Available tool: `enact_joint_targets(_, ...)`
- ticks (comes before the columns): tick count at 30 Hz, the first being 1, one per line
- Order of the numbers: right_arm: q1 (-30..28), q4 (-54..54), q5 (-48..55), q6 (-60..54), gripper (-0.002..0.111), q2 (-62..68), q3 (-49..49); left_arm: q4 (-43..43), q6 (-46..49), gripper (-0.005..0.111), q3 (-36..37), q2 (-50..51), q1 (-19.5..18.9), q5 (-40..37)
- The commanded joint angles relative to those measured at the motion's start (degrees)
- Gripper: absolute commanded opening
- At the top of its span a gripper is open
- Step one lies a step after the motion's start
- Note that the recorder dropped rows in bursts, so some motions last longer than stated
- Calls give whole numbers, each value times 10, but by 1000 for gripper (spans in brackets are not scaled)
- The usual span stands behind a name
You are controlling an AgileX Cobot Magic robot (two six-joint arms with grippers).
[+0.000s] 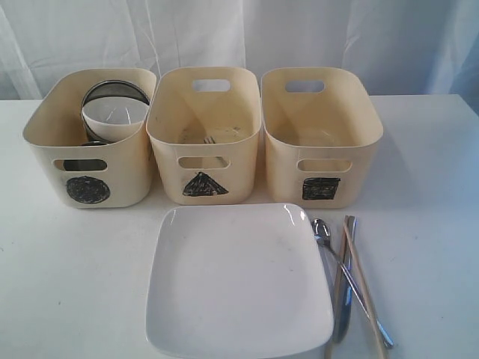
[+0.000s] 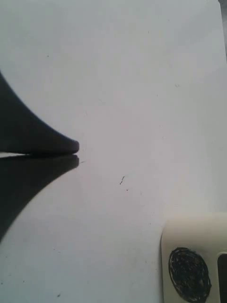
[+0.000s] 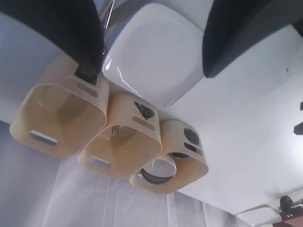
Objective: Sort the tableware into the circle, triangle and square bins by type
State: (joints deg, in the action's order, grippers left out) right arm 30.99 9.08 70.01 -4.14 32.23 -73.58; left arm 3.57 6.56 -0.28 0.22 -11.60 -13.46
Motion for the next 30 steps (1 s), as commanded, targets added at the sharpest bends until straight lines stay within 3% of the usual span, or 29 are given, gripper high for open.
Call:
enact_joint_targets(1, -2, -11, 0, -1, 58, -34, 74, 6, -1, 0, 3, -2, 3, 1)
enact_joint_targets(8, -2, -10, 0, -2, 52, -77, 168, 6, -1, 0, 3, -2, 3, 1)
enact_joint_targets(20, -2, -8, -146, -21, 52, -118, 302, 6, -1, 0, 3, -2, 3, 1)
enact_joint_targets(30, -2, 20, -170, -40, 52, -118, 309, 6, -1, 0, 3, -2, 3, 1)
